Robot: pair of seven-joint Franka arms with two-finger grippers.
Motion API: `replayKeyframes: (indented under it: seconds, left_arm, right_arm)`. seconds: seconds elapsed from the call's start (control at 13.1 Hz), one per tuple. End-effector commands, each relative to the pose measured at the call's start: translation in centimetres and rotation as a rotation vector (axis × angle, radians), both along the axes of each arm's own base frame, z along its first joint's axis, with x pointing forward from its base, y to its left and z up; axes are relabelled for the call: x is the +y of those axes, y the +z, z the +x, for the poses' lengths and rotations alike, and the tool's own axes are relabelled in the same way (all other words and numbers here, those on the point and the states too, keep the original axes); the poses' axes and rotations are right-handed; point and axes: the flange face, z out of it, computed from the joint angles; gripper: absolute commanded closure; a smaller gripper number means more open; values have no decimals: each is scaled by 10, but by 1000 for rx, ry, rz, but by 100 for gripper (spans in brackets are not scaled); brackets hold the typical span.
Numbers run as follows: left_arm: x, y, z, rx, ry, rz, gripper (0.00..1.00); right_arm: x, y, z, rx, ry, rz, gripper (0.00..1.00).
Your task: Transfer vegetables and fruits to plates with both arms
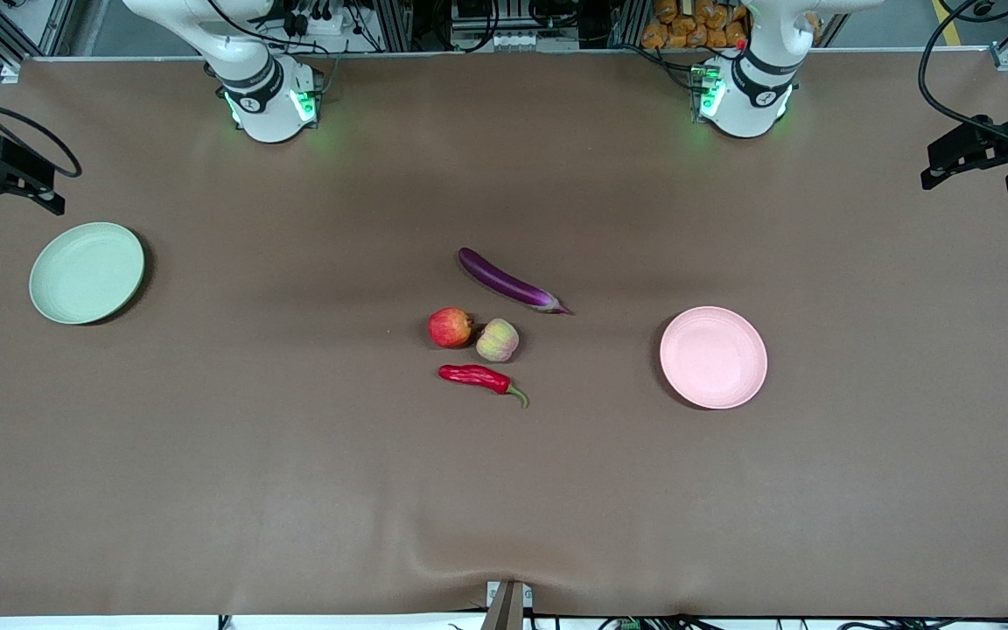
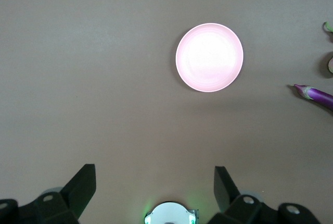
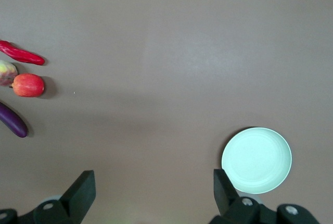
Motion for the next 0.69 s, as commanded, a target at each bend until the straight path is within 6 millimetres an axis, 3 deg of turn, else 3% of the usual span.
replayKeyframes:
  seconds: [0.0, 0.15, 0.61]
  left_arm:
    - [2, 0, 5, -8, -18, 16, 0]
    - [2, 1, 5, -9, -17, 15, 0]
    - [4, 1, 5, -9, -14, 13, 0]
  right_arm:
    - [1, -2, -6, 16, -49, -20, 0]
    - [13, 0, -11, 27, -44, -32, 0]
    - [9, 0, -8, 25, -50, -43, 0]
